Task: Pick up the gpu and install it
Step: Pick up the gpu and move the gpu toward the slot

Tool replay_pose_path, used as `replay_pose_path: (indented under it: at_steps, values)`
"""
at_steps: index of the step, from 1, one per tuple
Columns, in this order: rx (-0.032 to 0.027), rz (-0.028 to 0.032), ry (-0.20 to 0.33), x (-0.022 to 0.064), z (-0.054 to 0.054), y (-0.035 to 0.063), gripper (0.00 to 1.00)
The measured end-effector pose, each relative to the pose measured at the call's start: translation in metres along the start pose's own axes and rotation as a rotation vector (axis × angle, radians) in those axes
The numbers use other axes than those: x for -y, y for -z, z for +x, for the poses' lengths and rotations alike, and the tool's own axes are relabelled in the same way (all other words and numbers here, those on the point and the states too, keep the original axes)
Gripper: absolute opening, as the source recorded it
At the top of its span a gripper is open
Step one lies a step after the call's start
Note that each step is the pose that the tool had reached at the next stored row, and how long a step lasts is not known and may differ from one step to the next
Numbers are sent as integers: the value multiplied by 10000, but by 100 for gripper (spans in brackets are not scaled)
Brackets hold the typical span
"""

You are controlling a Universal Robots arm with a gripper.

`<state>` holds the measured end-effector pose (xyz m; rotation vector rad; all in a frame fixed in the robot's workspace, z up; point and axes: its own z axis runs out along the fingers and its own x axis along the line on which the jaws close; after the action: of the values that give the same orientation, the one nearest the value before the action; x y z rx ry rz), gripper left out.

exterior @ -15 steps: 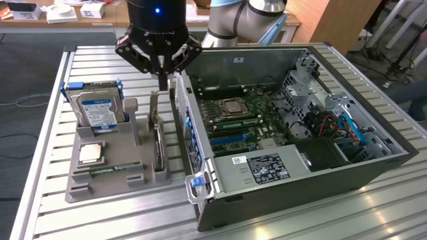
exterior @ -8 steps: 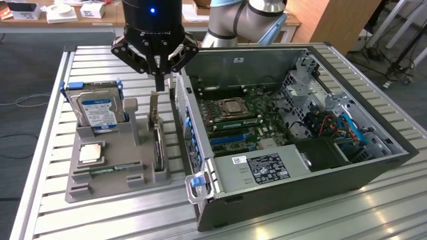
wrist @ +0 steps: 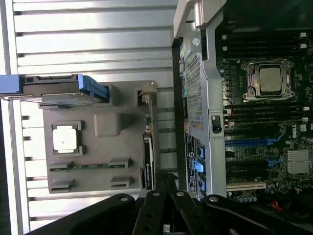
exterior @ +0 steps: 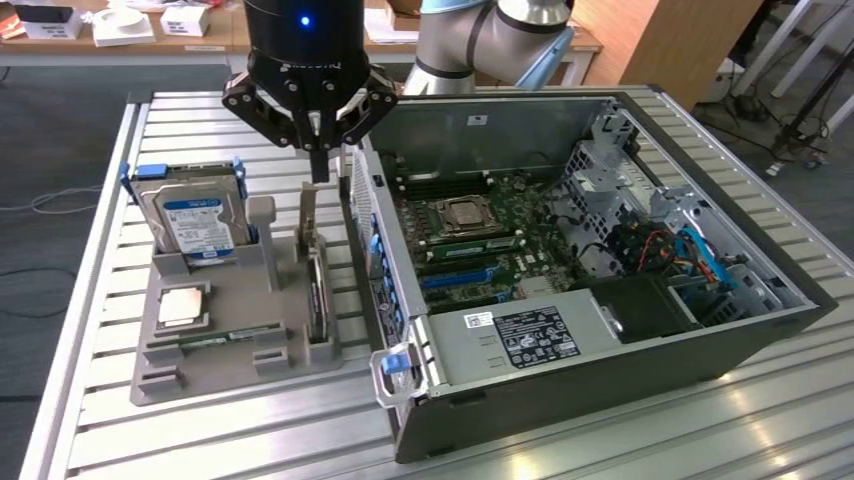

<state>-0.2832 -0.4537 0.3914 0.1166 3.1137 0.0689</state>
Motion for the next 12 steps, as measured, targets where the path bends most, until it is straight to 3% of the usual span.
replay_pose_path:
  at_steps: [4, 10, 12]
  values:
    - [0, 0, 0, 0, 0, 0, 17]
    - [0, 0, 0, 0, 0, 0, 42]
    - [0, 0, 1, 0, 0, 0, 42]
